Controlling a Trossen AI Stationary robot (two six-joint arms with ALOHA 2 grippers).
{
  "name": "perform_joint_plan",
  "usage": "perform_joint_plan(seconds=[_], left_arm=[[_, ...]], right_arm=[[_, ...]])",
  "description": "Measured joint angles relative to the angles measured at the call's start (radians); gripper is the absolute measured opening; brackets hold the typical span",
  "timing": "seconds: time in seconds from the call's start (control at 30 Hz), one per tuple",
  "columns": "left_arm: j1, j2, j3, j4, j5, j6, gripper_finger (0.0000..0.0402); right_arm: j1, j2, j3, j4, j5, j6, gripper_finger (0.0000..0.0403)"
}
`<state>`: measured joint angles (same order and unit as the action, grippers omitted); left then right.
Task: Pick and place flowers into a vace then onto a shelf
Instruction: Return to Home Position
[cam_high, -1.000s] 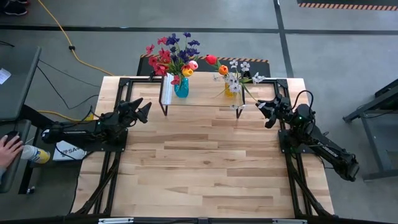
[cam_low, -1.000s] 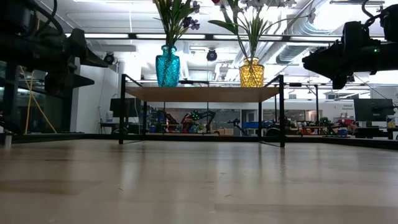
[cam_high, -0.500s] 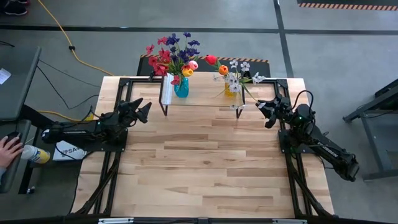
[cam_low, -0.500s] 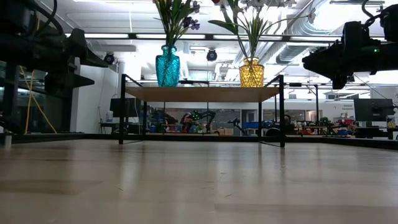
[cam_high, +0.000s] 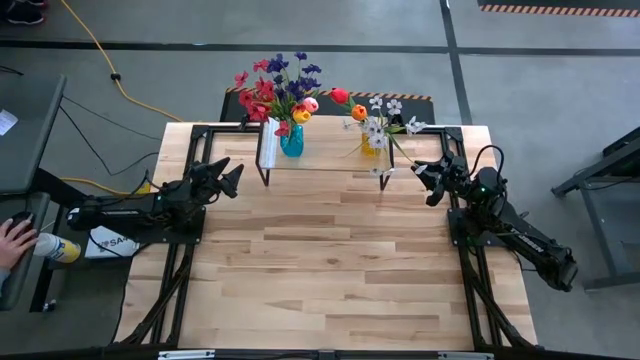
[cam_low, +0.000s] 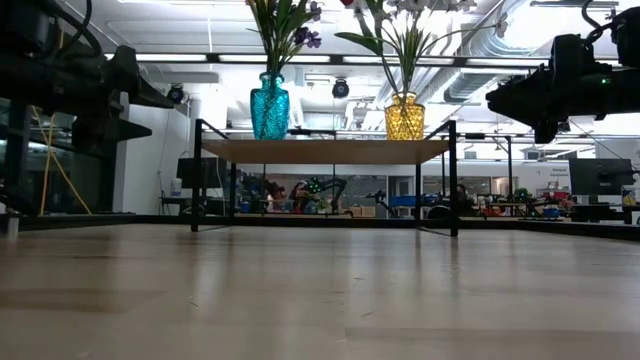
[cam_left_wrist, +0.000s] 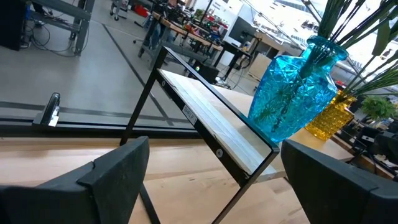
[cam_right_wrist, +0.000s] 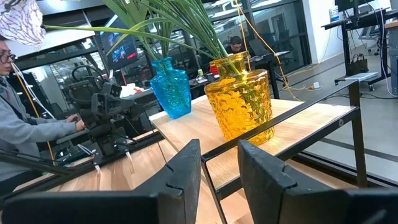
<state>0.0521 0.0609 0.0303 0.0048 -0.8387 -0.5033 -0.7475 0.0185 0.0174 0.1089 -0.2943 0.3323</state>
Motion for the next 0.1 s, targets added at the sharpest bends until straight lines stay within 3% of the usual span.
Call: perform_joint_plan(seconds=[0.1], left_arm=[[0.000,0.000,0.000,0.000,0.000,0.000,0.0397]], right_arm=[[0.000,0.000,0.000,0.000,0.000,0.000,0.0099]])
